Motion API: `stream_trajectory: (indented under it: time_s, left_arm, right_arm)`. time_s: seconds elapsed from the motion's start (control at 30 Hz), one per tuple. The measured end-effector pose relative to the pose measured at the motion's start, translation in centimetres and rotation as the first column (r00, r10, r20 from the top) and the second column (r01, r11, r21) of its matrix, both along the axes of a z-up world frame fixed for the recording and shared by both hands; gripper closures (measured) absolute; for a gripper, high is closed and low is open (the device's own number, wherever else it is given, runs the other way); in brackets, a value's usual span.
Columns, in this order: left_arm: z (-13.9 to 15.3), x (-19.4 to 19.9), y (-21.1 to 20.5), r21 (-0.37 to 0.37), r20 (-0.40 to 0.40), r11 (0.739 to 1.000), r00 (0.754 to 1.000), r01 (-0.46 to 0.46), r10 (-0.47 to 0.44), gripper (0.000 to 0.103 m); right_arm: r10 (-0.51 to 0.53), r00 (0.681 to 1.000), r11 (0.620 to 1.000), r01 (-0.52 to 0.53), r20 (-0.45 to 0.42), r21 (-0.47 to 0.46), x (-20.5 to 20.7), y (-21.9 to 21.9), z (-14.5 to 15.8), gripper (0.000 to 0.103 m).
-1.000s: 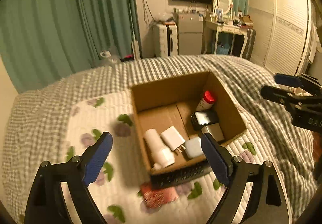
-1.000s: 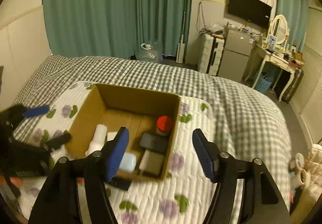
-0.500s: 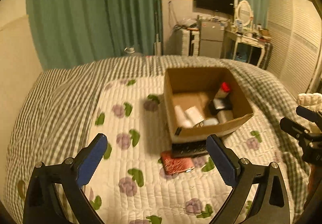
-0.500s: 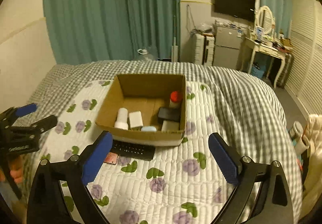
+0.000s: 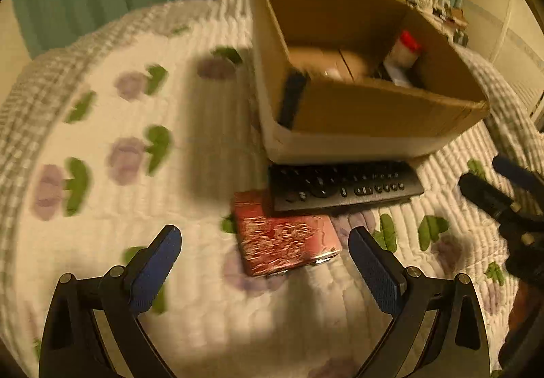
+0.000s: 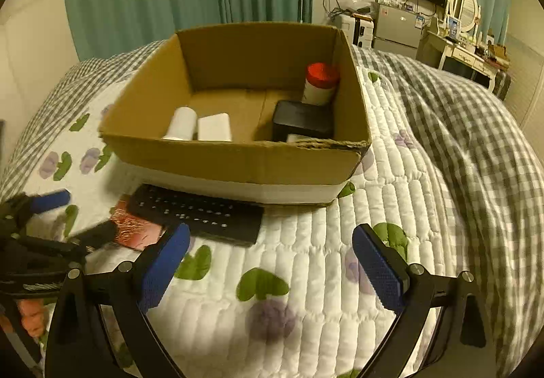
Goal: Organize rigid objects
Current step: 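Grasp the red rose card case with left tool while right grasps black remote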
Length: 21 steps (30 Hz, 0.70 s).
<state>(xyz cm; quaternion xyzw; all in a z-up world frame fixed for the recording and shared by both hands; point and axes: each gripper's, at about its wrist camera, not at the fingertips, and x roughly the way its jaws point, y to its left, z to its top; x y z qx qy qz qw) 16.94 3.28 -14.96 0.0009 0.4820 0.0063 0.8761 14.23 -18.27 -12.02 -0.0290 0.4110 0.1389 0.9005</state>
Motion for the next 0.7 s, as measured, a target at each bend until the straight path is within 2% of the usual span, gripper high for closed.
stream_trajectory:
  time_s: [0.1,0.17,0.27,0.33,0.47,0.57,0.6,0.63,0.7]
  left_arm:
    - [-2.2,1.6,-0.6,0.021,-0.083,1.0,0.997,-0.006,0.008,0.002]
    - [-2.8,2.4,-0.5,0.015,-0.104,1.0,0.995,-0.013,0.015,0.002]
    - [-3.2,2.6,-1.0,0.037,-0.096,0.999,0.995,-0.001,0.005,0.005]
    - [-2.7,1.9,-1.2,0.034,-0.078,0.999,0.997,0.025,-0.022,0.026]
    - [-1.6,-0.4,-0.6,-0.007,-0.065,0.998,0.996,0.067,-0.067,0.027]
    - [-0.4,-2.5,0.9,-0.014,-0.032,0.999,0.998,0.048,-0.048,0.028]
    - [0.3,-3.3,1.5,-0.007,-0.008,1.0,1.0,0.029,-0.029,0.043]
    - [0.7,-3.8,2.1,0.009,0.014,1.0,1.0,0.002,-0.002,0.07]
    - [1.3,-4.3,3.8,-0.06,0.013,0.998,1.0,-0.023,0.024,0.072]
  right_arm:
    - [-0.037,0.999,0.999,0.037,-0.016,0.024,0.8,-1.1,-1.0,0.006]
    - [-0.063,0.997,0.998,0.064,-0.034,0.03,1.1,-1.6,-1.6,0.006]
    - [-0.083,0.995,0.996,0.085,-0.053,0.036,1.2,-2.1,-2.3,0.006]
    - [-0.081,0.995,0.996,0.082,-0.056,0.025,1.0,-2.1,-2.4,0.006]
    - [-0.057,0.998,0.998,0.057,-0.02,-0.009,-0.1,-1.5,-1.5,0.006]
    - [-0.012,1.0,0.999,0.013,0.004,-0.042,-0.9,-0.4,-0.6,0.006]
    - [0.011,1.0,0.999,-0.011,0.007,-0.052,-1.1,0.0,-0.4,0.006]
    - [0.039,0.999,0.997,-0.038,0.012,-0.065,-1.3,0.7,-0.2,0.006]
    - [0.102,0.995,0.99,-0.101,0.006,-0.102,-1.5,2.5,-0.1,0.009]
